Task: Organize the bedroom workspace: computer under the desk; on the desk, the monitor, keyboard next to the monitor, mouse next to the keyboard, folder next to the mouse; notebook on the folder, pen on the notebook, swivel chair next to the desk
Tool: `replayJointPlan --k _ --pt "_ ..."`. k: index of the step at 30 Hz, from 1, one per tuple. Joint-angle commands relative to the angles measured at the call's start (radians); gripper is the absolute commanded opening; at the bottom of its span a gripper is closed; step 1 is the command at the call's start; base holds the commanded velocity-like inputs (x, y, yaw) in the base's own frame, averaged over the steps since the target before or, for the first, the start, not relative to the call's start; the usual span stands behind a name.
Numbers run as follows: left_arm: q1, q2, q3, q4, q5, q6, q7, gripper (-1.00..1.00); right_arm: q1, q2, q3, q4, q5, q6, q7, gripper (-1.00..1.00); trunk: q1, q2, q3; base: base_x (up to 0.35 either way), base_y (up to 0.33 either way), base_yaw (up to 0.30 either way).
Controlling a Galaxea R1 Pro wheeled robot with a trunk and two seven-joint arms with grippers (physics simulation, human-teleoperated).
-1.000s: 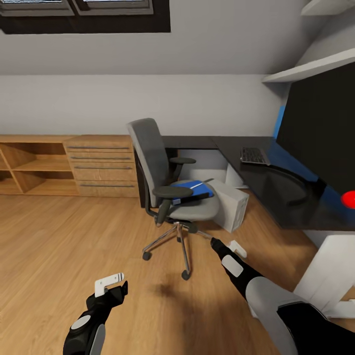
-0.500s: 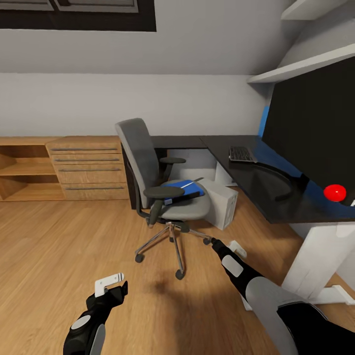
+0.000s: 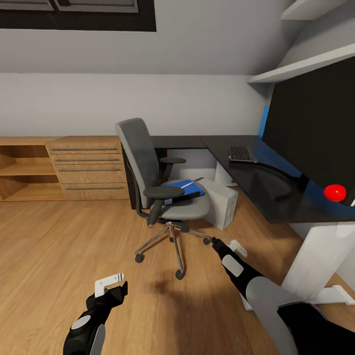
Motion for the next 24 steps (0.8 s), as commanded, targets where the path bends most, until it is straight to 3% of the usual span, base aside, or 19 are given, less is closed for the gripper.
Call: replayJointPlan --k 1,13,19,24 --pt "0.000 -0.001 0.000 -0.002 0.007 0.005 0.005 1.00 0.000 -0.001 0.008 -0.005 -0.008 -0.005 -0.005 1.00 0.000 0.000 -0.001 0.000 0.000 0.000" --pt "0.000 -0.001 0.003 -0.003 0.007 0.005 0.005 1.00 -0.003 -0.017 0.004 -0.062 -0.007 -0.010 -0.009 1.00 0.000 0.000 -0.001 0.000 0.000 0.000" --pt "0.000 -0.001 0.007 -0.002 0.006 0.005 0.005 1.00 -0.047 -0.051 0.003 -0.133 -0.008 -0.010 -0.014 1.00 0.000 0.000 -0.001 0.000 0.000 0.000" --pt "0.000 0.004 0.012 0.000 0.007 0.004 0.009 1.00 -0.068 -0.064 0.002 -0.138 -0.011 -0.013 -0.014 1.00 0.000 0.000 -0.001 0.002 0.000 0.000"
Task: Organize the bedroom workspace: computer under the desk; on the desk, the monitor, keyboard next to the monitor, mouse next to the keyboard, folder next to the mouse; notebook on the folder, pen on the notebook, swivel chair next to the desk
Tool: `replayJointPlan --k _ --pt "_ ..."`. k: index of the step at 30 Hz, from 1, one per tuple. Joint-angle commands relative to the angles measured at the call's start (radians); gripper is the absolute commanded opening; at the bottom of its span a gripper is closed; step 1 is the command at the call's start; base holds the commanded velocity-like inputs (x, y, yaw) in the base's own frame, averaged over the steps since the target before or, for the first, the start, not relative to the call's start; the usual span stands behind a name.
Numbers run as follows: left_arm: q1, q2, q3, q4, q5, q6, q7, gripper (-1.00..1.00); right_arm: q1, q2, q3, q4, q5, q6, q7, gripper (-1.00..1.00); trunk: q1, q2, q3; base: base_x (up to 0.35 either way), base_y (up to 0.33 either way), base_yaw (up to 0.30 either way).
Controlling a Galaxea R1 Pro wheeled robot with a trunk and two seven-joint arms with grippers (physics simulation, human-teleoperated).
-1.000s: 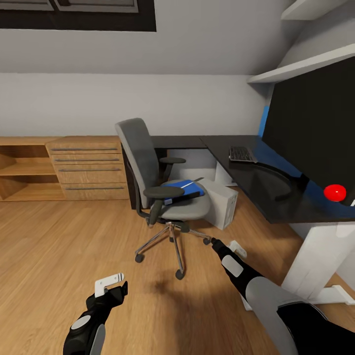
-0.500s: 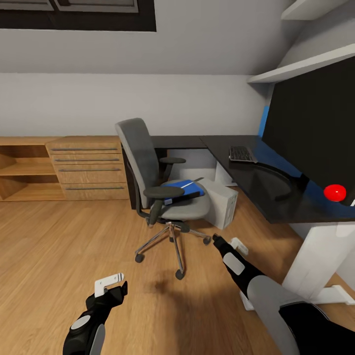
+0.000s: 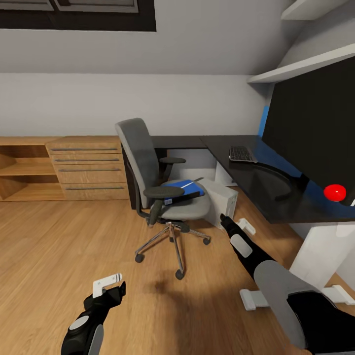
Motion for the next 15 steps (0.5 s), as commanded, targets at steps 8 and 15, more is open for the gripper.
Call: replayJointPlan --k 8,15 --pt "0.000 0.003 -0.001 0.023 0.008 0.002 0.007 1.00 -0.006 0.000 0.008 0.009 -0.015 -0.063 -0.006 1.00 0.000 0.000 -0.001 0.172 0.000 0.000" --pt "0.000 0.002 -0.004 0.025 0.008 -0.005 0.007 1.00 -0.006 -0.001 0.008 0.015 -0.045 -0.064 -0.005 1.00 0.000 0.000 -0.001 0.117 0.000 0.000"
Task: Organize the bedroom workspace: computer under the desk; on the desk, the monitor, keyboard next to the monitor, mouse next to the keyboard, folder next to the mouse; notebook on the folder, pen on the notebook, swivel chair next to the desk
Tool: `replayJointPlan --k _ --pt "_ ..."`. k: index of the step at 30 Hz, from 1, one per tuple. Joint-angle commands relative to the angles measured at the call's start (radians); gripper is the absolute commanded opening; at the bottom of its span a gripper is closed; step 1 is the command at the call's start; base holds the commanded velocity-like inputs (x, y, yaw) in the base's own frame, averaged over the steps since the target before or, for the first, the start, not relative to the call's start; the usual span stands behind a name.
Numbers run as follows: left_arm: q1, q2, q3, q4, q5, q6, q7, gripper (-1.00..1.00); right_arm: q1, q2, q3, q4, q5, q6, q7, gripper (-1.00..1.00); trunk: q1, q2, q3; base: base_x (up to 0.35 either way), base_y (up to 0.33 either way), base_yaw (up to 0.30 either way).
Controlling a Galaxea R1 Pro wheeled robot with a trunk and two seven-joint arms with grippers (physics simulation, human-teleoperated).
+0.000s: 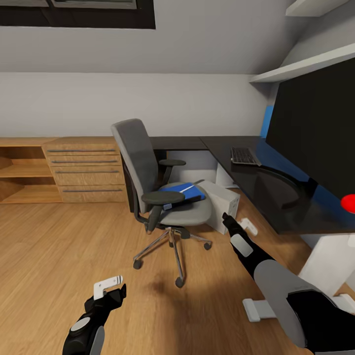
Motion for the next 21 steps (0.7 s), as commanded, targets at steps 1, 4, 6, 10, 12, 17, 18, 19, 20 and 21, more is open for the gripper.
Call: replayJointPlan --k 1,4,6,10,12,17,18,19,20,21 --pt "0.000 -0.001 0.001 -0.002 0.007 0.004 0.005 1.00 -0.001 0.000 0.009 0.000 -0.031 -0.003 -0.007 1.00 0.000 0.000 -0.001 0.033 0.000 0.000" --pt "0.000 -0.001 0.002 -0.003 0.006 0.004 0.005 1.00 -0.001 0.001 0.009 0.003 -0.045 -0.003 -0.007 1.00 0.000 0.000 -0.001 0.037 0.000 0.000" --pt "0.000 -0.001 0.002 -0.004 0.006 0.003 0.005 1.00 -0.001 0.001 0.009 0.014 -0.068 -0.002 -0.007 1.00 0.000 0.000 -0.001 0.169 0.000 0.000" --pt "0.000 0.000 0.003 -0.005 0.007 0.003 0.005 1.00 -0.001 0.001 0.010 0.028 -0.106 -0.002 -0.007 1.00 0.000 0.000 -0.001 0.147 0.000 0.000" --pt "0.000 0.001 0.003 -0.005 0.007 0.003 0.005 1.00 -0.001 0.001 0.010 0.036 -0.115 -0.002 -0.008 1.00 0.000 0.000 -0.001 0.048 0.000 0.000" --pt "0.000 0.001 0.004 -0.007 0.007 0.002 0.005 1.00 -0.001 0.003 0.011 0.046 -0.126 -0.001 -0.009 1.00 0.000 0.000 -0.001 0.119 0.000 0.000" --pt "0.000 0.001 0.004 -0.009 0.007 0.002 0.004 1.00 -0.001 0.003 0.010 0.047 -0.127 0.000 -0.009 1.00 0.000 0.000 -0.001 0.243 0.000 0.000" --pt "0.000 0.001 0.004 -0.010 0.007 0.002 0.004 1.00 -0.001 0.003 0.010 0.047 -0.128 0.000 -0.009 1.00 0.000 0.000 -0.001 0.239 0.000 0.000" --pt "0.000 0.001 0.004 -0.011 0.007 0.003 0.004 1.00 -0.001 0.003 0.009 0.048 -0.129 0.016 -0.008 1.00 0.000 0.000 -0.001 0.106 0.000 0.000" --pt "0.000 0.001 0.004 -0.011 0.007 0.003 0.004 1.00 -0.001 0.003 0.009 0.048 -0.131 0.033 -0.007 1.00 0.000 0.000 -0.001 0.068 0.000 0.000"
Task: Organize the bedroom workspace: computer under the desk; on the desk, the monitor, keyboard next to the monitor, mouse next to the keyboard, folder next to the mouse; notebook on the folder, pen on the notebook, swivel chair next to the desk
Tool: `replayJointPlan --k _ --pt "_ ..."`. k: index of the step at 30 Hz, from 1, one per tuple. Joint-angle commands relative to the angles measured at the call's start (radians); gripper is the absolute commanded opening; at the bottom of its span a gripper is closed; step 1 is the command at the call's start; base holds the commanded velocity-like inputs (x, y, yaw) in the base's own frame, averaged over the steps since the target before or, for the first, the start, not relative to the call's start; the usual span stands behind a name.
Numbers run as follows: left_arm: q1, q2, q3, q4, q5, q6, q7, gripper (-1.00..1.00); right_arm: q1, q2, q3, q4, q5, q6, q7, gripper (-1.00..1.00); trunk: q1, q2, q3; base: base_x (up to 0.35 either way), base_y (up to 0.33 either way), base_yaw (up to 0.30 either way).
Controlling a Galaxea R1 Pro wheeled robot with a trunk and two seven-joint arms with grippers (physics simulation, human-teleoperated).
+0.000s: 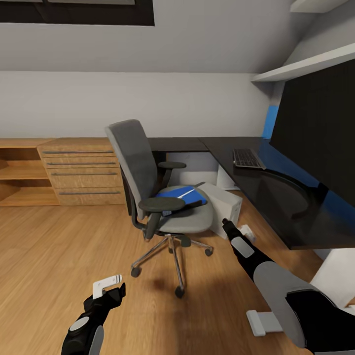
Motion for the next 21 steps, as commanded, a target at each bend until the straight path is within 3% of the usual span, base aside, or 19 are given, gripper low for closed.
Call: replayJointPlan --k 1,5,8,21 --pt "0.000 0.000 0.000 -0.001 0.007 0.005 0.005 1.00 -0.001 0.000 0.008 -0.001 -0.016 0.015 -0.005 1.00 0.000 0.000 -0.001 0.050 0.000 0.000" --pt "0.000 0.000 0.001 -0.002 0.007 0.005 0.004 1.00 -0.001 -0.001 0.009 -0.001 -0.094 0.053 -0.004 1.00 0.000 0.000 -0.001 0.167 0.000 0.000" --pt "0.000 0.000 0.000 -0.002 0.007 0.006 0.004 1.00 -0.001 -0.002 0.009 -0.001 -0.119 0.059 -0.004 1.00 0.000 0.000 -0.001 0.127 0.000 0.000" --pt "0.000 -0.001 0.000 0.000 0.007 0.006 0.005 1.00 0.001 -0.005 0.009 -0.001 -0.128 0.060 -0.002 1.00 0.000 0.000 -0.001 0.167 0.000 0.000"
